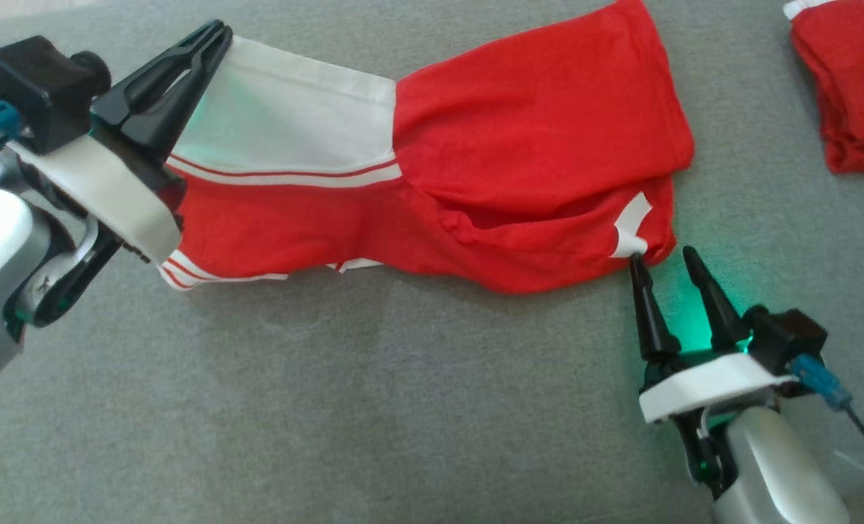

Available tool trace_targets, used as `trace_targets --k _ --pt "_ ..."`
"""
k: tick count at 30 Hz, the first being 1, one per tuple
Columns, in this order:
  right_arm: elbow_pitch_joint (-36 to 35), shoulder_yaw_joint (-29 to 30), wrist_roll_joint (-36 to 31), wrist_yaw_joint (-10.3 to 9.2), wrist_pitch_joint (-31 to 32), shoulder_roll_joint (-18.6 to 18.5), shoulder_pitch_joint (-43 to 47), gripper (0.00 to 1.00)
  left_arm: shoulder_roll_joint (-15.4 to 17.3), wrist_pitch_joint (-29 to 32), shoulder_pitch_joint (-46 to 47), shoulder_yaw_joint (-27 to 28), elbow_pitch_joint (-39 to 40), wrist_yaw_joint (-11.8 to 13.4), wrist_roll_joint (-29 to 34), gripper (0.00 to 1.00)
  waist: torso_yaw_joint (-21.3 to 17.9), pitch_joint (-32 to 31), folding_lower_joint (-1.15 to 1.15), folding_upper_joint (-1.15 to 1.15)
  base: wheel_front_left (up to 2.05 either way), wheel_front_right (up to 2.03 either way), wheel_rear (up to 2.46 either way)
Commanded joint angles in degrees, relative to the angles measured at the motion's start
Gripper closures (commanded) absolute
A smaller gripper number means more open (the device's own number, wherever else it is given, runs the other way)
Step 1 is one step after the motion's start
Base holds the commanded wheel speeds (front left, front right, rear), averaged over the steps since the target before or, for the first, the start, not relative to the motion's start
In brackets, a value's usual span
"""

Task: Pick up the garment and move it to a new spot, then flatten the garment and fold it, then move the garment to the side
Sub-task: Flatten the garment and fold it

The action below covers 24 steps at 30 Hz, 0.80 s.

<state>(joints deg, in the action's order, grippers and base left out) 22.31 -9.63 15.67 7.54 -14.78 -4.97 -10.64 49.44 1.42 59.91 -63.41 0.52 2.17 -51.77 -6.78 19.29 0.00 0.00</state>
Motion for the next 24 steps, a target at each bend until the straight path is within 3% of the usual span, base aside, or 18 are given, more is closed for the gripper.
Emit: trace_targets --k 1,6,8,10,13,14,15,24 --pt "-1.1 -0.78 0.14 -0.05 -0.22 -0.07 -1.52 0.0 2.79 -0.44 1.8 3.72 1.35 0.51 0.67 1.0 0.28 0.13 0.0 0.0 0.0 0.0 0.0" --pt "2.37 1.42 -0.18 -0.05 -0.22 0.84 -3.48 0.02 3.3 -0.26 1.5 3.79 3.56 1.6 0.76 1.0 1.05 0.32 0.0 0.0 0.0 0.0 0.0" --pt "3.76 2.13 -0.74 -0.05 -0.22 1.15 -3.88 0.31 3.46 -0.11 1.42 3.77 4.05 1.88 0.75 1.0 1.25 0.32 0.0 0.0 0.0 0.0 0.0" --pt "4.43 2.35 -1.13 -0.05 -0.22 1.42 -4.05 0.45 3.64 -0.01 1.28 3.76 4.3 2.12 0.67 1.0 1.34 0.21 0.0 0.0 0.0 0.0 0.0" --pt "4.54 2.44 -1.22 -0.05 -0.22 1.67 -3.72 0.76 3.85 0.11 1.06 3.76 4.52 2.46 0.5 1.0 1.32 0.04 0.0 0.0 0.0 0.0 0.0" --pt "4.49 2.46 -1.12 -0.05 -0.22 1.73 -3.48 0.94 3.9 0.13 0.96 3.73 4.55 2.57 0.45 1.0 1.3 -0.06 0.0 0.0 0.0 0.0 0.0" --pt "4.4 2.4 -1.01 -0.05 -0.22 1.78 -3.24 1.0 3.92 0.13 0.84 3.72 4.58 2.65 0.35 1.0 1.26 -0.17 0.0 0.0 0.0 0.0 0.0" --pt "1.36 3.26 1.42 -0.05 -0.22 1.93 -2.01 1.0 4.52 -3.39 -0.4 4.8 4.96 3.1 -0.19 1.0 0.88 -2.1 0.0 0.0 0.0 0.0 0.0"
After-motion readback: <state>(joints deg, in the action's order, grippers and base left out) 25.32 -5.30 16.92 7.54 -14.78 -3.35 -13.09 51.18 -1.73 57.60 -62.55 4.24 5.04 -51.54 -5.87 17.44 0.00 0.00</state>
